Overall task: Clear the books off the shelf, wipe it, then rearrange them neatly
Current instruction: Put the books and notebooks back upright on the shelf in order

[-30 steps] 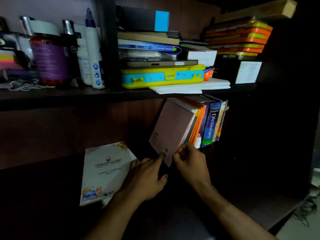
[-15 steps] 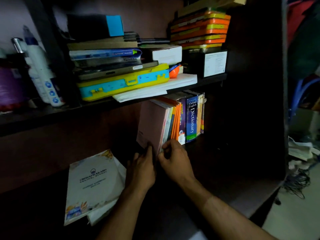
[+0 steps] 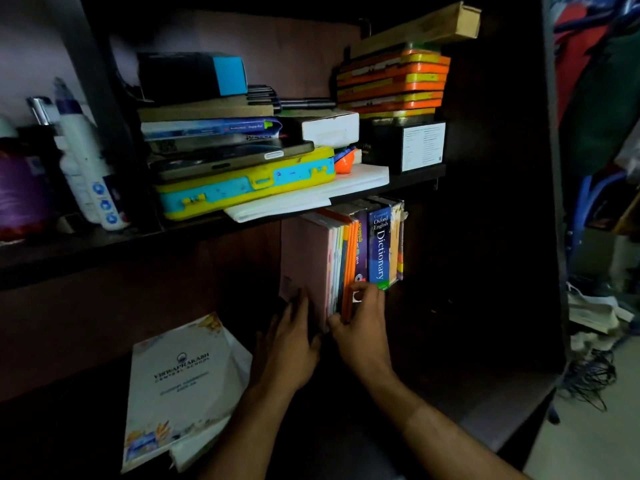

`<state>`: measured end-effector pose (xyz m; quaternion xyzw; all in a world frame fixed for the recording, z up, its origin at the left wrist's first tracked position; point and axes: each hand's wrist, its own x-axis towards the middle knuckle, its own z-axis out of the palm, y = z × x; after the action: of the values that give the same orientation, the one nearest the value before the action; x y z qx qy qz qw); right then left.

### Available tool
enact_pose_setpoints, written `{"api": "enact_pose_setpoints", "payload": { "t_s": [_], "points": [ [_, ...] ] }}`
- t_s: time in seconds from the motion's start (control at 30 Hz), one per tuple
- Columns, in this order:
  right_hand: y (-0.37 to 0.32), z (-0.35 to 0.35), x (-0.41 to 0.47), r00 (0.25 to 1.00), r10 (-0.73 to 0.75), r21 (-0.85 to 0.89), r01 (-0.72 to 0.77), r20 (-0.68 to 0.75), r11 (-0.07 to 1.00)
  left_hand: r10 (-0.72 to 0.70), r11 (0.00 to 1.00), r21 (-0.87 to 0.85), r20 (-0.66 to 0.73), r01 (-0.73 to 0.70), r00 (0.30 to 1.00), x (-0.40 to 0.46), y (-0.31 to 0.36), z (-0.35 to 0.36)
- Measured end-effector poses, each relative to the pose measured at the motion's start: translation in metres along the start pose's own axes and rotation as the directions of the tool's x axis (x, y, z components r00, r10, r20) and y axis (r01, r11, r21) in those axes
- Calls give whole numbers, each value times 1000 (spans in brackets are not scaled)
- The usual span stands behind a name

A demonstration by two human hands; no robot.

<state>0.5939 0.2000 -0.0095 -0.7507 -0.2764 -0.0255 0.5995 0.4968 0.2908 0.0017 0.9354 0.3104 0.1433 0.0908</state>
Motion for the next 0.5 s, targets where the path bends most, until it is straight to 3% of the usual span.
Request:
{"api": "enact_pose_setpoints", "payload": {
  "t_s": [0.1,0.27,0.37,0.5],
  "points": [
    [2,2,4,1000,29,25,-29,10,999,26,1000,12,-93,-25,995,3,3,-1],
    [-3,-3,-3,1000,15,-2,-15,-8,1000,50,997,-49,-127,-57,991,-9,12,-9],
    [-18,-27,-28,999,-32,26,31,25,999,67,971,-213,-204,-111,977,-31,28,-24],
    [-32,-110,-70,995,-85,67,81,59,994,159,852,-478,-151,-213,976,-72,88,-47]
  ]
}}
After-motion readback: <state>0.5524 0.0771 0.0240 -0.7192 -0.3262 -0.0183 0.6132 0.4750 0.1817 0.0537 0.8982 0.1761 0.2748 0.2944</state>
